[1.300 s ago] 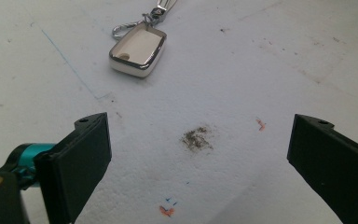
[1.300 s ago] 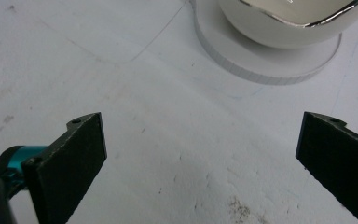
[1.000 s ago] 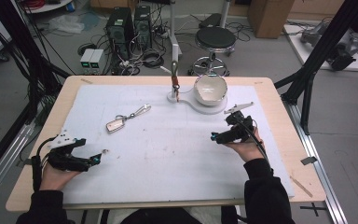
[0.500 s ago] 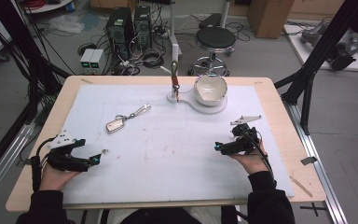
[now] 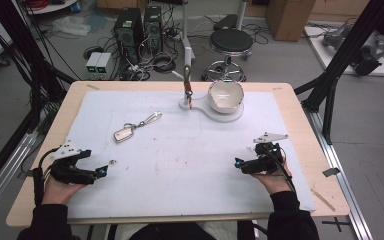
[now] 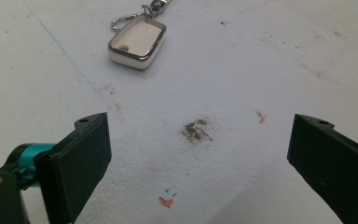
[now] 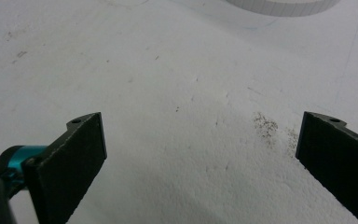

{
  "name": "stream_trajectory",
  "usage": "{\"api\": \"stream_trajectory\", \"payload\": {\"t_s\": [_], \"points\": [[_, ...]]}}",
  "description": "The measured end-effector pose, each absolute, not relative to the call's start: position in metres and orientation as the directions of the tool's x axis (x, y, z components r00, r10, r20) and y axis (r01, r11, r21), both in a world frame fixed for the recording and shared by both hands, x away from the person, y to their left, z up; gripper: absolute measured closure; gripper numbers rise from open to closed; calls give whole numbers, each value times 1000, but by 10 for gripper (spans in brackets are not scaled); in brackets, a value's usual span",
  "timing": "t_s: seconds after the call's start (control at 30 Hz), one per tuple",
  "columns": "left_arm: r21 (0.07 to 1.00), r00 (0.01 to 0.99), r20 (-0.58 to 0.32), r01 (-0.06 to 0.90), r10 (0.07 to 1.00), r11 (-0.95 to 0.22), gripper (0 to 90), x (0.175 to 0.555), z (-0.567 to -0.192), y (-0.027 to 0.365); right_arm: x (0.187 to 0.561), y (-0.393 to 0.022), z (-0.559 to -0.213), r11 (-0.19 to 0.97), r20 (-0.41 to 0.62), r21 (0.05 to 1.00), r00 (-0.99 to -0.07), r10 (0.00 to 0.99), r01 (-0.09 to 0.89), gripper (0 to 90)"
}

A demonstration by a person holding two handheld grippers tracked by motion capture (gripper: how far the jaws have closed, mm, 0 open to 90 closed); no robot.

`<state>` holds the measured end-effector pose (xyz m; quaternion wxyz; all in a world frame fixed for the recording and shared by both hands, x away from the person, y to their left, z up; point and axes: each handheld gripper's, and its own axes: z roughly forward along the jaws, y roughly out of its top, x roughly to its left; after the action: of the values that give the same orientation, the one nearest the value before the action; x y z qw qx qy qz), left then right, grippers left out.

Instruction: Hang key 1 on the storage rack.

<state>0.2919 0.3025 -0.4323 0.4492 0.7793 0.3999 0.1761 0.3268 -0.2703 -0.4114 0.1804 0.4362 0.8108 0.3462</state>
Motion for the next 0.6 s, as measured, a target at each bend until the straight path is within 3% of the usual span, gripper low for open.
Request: {"api": "stream_trajectory", "payload": {"t_s": [0.6], "points": [[840, 617, -85, 467, 782, -277, 67, 293, -433, 303, 314, -281, -418, 341, 16, 750, -530, 848, 567, 8]]}}
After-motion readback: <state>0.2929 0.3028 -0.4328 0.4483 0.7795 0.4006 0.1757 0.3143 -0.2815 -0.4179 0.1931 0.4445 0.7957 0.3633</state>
